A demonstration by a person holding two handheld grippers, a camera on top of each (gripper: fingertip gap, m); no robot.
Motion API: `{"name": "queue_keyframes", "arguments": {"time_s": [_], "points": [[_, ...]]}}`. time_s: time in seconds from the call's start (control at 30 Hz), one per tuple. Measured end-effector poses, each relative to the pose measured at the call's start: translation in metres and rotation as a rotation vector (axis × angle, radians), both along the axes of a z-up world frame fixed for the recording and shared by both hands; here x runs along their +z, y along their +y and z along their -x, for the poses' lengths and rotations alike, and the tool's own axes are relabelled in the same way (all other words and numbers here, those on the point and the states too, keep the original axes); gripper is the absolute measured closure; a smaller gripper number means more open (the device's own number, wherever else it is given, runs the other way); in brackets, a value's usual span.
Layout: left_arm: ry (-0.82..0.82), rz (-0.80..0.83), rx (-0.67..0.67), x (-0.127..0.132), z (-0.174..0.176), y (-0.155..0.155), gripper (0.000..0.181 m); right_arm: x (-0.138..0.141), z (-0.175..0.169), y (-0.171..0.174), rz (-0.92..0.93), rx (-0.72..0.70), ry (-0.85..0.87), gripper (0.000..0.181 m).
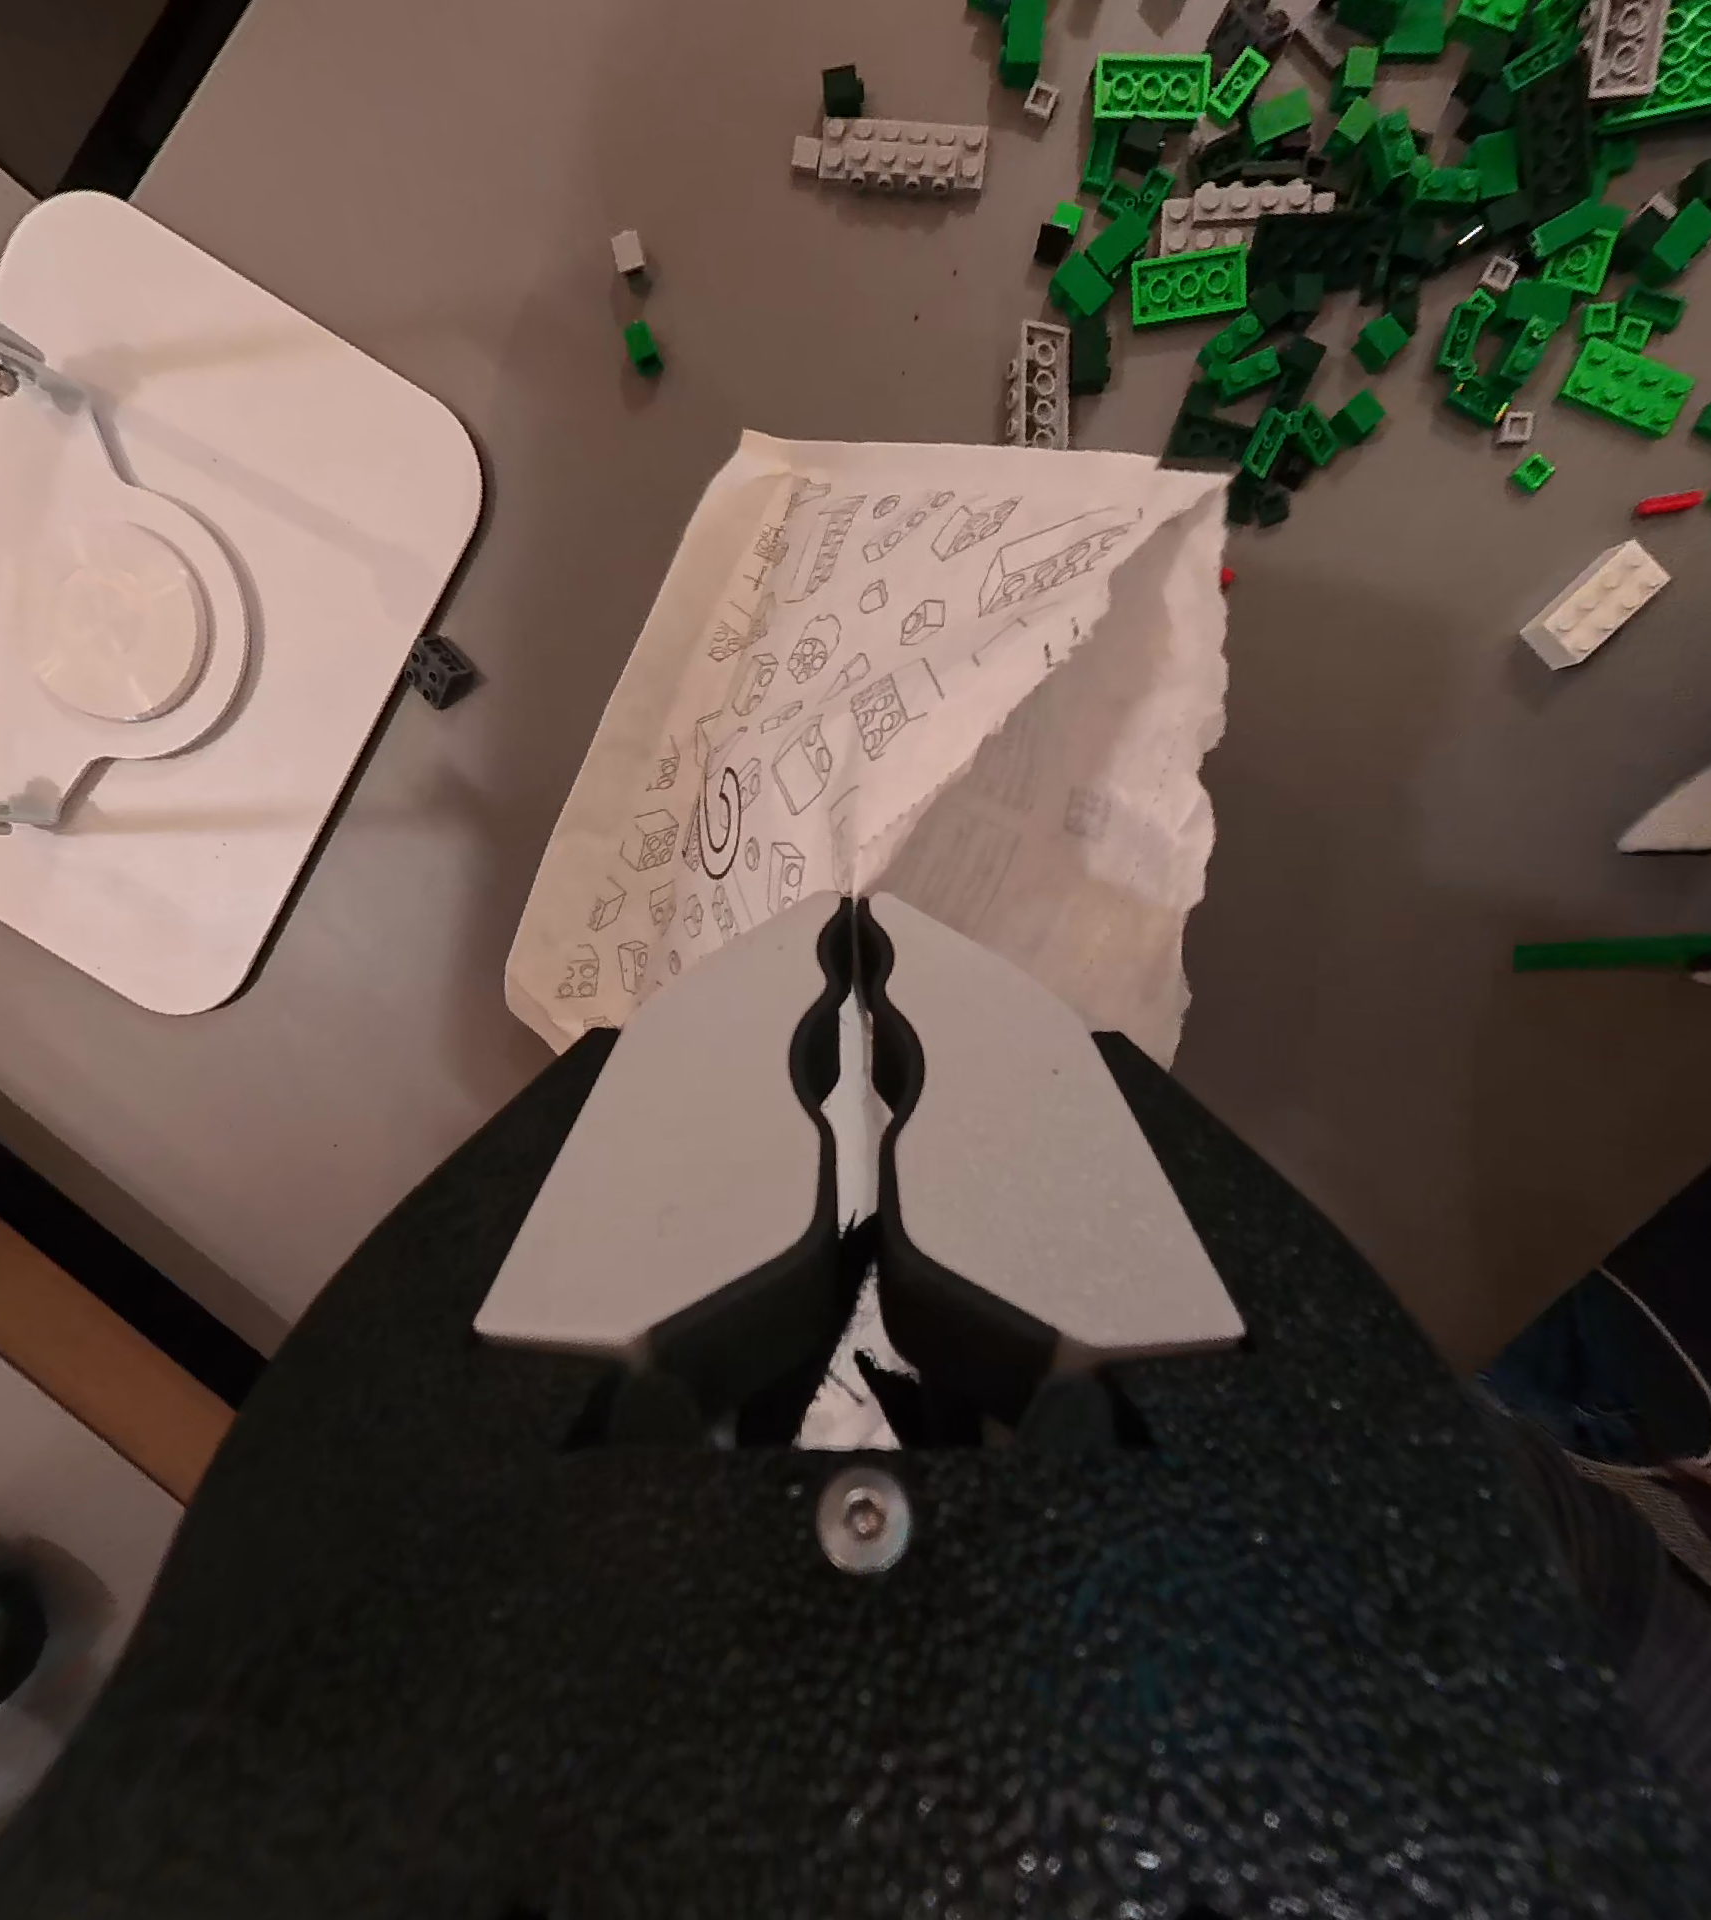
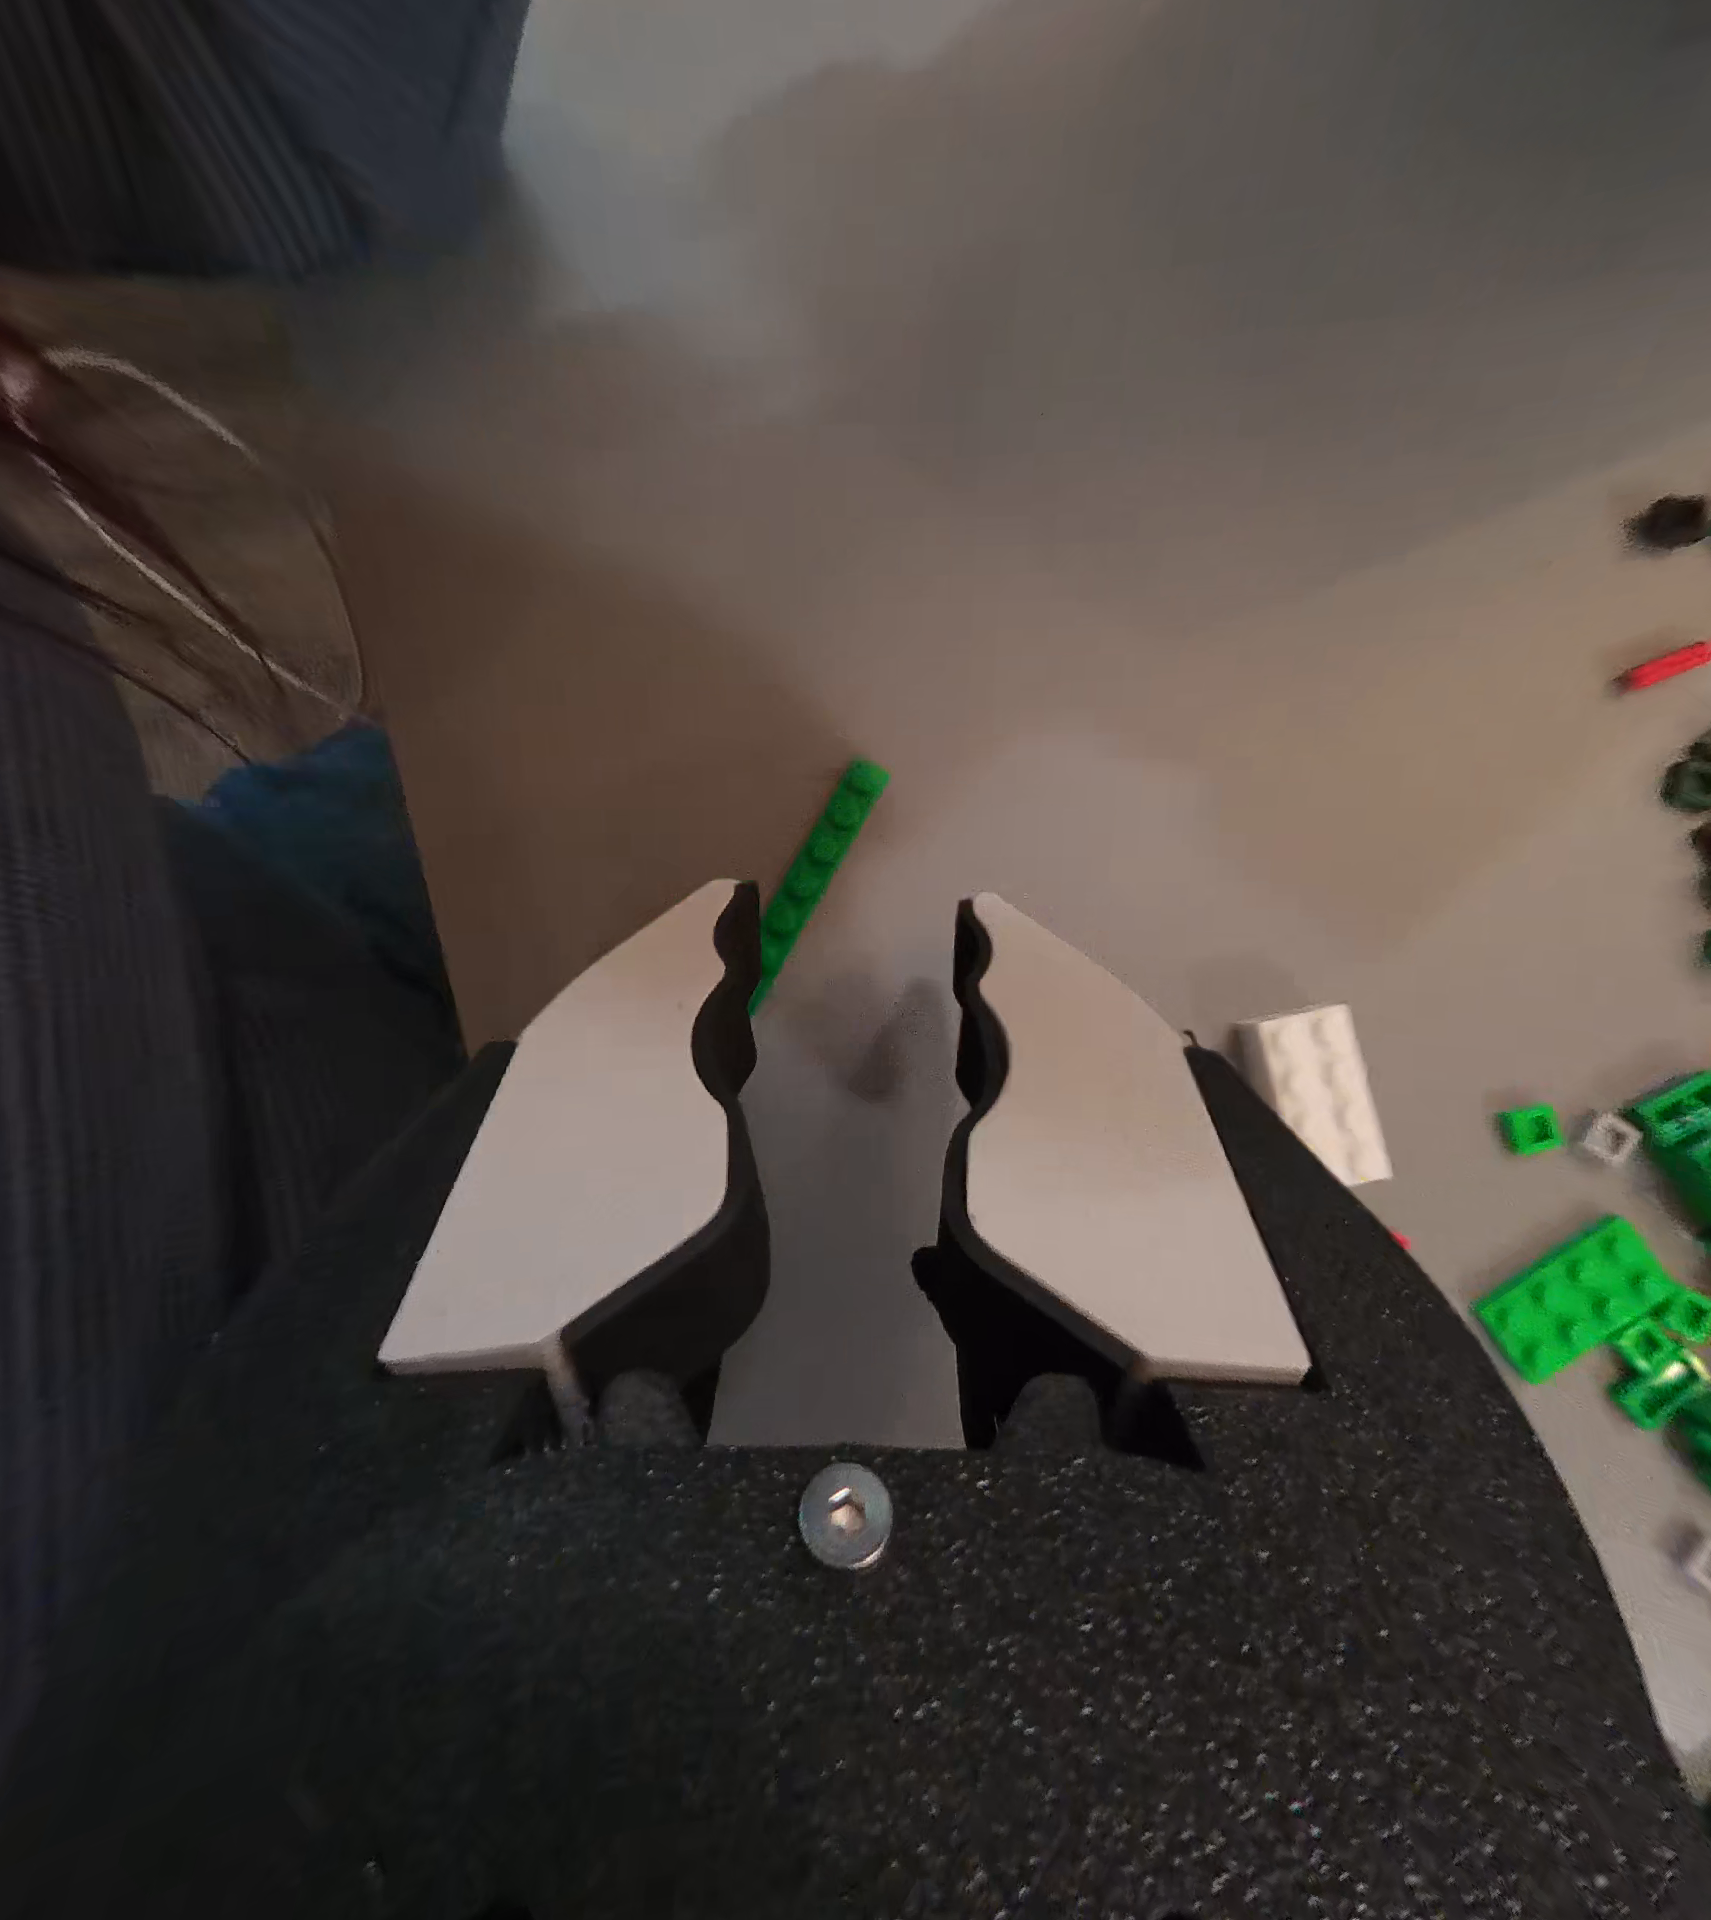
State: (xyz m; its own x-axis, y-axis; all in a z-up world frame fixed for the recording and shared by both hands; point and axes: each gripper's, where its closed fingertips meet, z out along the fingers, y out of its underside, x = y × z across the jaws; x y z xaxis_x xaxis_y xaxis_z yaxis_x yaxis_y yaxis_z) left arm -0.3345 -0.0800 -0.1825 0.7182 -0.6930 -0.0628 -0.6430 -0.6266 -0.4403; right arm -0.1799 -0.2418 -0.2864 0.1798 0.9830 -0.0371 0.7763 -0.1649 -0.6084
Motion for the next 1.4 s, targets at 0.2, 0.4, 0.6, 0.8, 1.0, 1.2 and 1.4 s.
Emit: {"name": "queue_keyframes", "arguments": {"time_s": [0.2, 0.4, 0.6, 0.8, 1.0, 1.2, 1.4], "points": [[-0.006, -0.008, -0.028, 0.003, -0.005, -0.005, 0.181, -0.016, 0.003, -0.015, -0.047, 0.003, -0.118, 0.154], [-0.014, -0.013, -0.046, 0.004, -0.008, -0.008, 0.181, -0.017, 0.006, -0.01, -0.102, -0.005, -0.158, 0.173], [-0.02, -0.017, -0.04, 0.005, -0.006, -0.008, 0.181, -0.01, 0.016, 0.042, -0.21, -0.062, -0.118, 0.174], [-0.01, -0.022, -0.039, 0.006, -0.006, -0.006, 0.181, -0.003, 0.027, 0.097, -0.248, -0.075, -0.084, 0.174], [0.021, -0.017, -0.044, 0.003, -0.006, -0.006, 0.181, 0.0, 0.031, 0.109, -0.192, -0.014, -0.022, 0.156], [0.029, -0.031, -0.03, 0.005, -0.001, -0.007, 0.181, 0.037, -0.018, 0.148, -0.234, -0.128, 0.122, 0.152], [0.029, -0.034, -0.011, 0.006, 0.003, -0.008, 0.181, 0.075, -0.143, 0.194, -0.384, -0.413, 0.053, 0.15]]}}
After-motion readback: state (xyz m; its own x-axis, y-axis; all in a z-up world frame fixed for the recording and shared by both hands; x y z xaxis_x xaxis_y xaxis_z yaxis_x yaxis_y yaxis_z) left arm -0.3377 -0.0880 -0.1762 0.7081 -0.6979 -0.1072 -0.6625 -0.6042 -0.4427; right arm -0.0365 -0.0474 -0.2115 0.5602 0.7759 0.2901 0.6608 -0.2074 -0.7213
